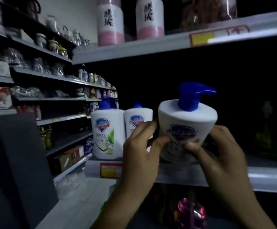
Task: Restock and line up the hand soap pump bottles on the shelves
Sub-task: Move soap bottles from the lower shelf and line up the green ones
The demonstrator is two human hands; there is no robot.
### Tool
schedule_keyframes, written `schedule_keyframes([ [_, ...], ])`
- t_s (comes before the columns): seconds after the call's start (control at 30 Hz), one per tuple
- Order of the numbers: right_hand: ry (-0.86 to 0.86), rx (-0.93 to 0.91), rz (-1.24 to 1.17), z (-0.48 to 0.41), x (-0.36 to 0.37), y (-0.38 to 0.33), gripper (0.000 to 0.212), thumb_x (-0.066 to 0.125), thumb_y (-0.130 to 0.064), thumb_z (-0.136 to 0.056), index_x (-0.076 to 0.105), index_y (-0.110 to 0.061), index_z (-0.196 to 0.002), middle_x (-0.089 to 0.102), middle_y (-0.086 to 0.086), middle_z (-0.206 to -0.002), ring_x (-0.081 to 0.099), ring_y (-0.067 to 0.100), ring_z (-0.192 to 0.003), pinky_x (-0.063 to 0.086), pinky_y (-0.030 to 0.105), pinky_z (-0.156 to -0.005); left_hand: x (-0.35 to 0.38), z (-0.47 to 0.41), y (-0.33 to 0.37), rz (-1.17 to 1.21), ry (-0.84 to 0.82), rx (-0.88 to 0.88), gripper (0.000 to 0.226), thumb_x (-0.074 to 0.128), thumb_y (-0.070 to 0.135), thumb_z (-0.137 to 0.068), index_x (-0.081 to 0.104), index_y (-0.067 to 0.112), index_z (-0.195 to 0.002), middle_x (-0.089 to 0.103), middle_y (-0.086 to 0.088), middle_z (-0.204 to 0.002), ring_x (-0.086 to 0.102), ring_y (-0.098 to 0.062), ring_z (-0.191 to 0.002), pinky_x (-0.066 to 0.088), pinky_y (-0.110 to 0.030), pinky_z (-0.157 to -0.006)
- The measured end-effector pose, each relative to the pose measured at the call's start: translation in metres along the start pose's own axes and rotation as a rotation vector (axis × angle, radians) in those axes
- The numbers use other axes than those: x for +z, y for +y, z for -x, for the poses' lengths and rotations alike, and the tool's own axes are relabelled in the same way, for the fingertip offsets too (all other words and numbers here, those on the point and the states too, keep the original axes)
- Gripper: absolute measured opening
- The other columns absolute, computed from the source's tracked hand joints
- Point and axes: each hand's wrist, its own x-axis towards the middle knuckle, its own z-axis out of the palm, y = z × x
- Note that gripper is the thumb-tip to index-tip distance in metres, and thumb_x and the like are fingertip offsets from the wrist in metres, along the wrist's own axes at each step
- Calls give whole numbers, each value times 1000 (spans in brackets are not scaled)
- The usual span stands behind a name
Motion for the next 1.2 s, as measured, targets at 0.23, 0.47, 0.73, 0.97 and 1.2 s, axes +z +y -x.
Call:
schedule_keyframes([
  [0.23, -147, 63, -29, -26, 62, 8, 35, 69, -20, -83, 60, -33, -114, 52, -11, -103, 56, -6, -94, 45, 8, -75, -29, -14, -36, -103, 71, -111, 32, 61, 9, -91, 62, 26, -119, 64, 7, -108, 57, 7, -98, 52, -23, -84],
  [0.47, -358, 185, 79, -43, 76, 14, 26, 69, -28, -85, 64, -32, -110, 66, -6, -105, 66, 2, -88, 55, 24, -77, -41, -10, -62, -326, 82, -189, 49, 62, 27, -90, 50, 25, -138, 57, 11, -116, 56, -5, -104, 50, -28, -93],
  [0.73, -561, 273, -25, -38, 85, 5, 53, 74, -24, -82, 39, -44, -117, 68, -16, -106, 66, -8, -91, 55, 13, -66, -77, -2, -91, -580, 261, -268, 80, 56, 42, -88, 4, 36, -149, 31, -2, -140, 38, -5, -104, 34, -10, -69],
  [0.97, -538, 276, 45, -34, 106, 7, 56, 71, -32, -84, 29, -51, -115, 61, -26, -111, 59, -18, -95, 50, 5, -69, -80, 8, -114, -697, 134, -415, 108, 46, 78, -70, -22, 37, -145, 40, -1, -137, 51, -18, -111, 47, -36, -81],
  [1.2, -557, 245, 185, -33, 109, -4, 71, 69, -38, -83, 20, -38, -135, 60, -15, -121, 63, 8, -107, 54, 41, -92, -84, 5, -111, -701, 105, -378, 102, 52, 68, -73, -10, 37, -148, 47, -9, -135, 54, -29, -111, 49, -53, -88],
])
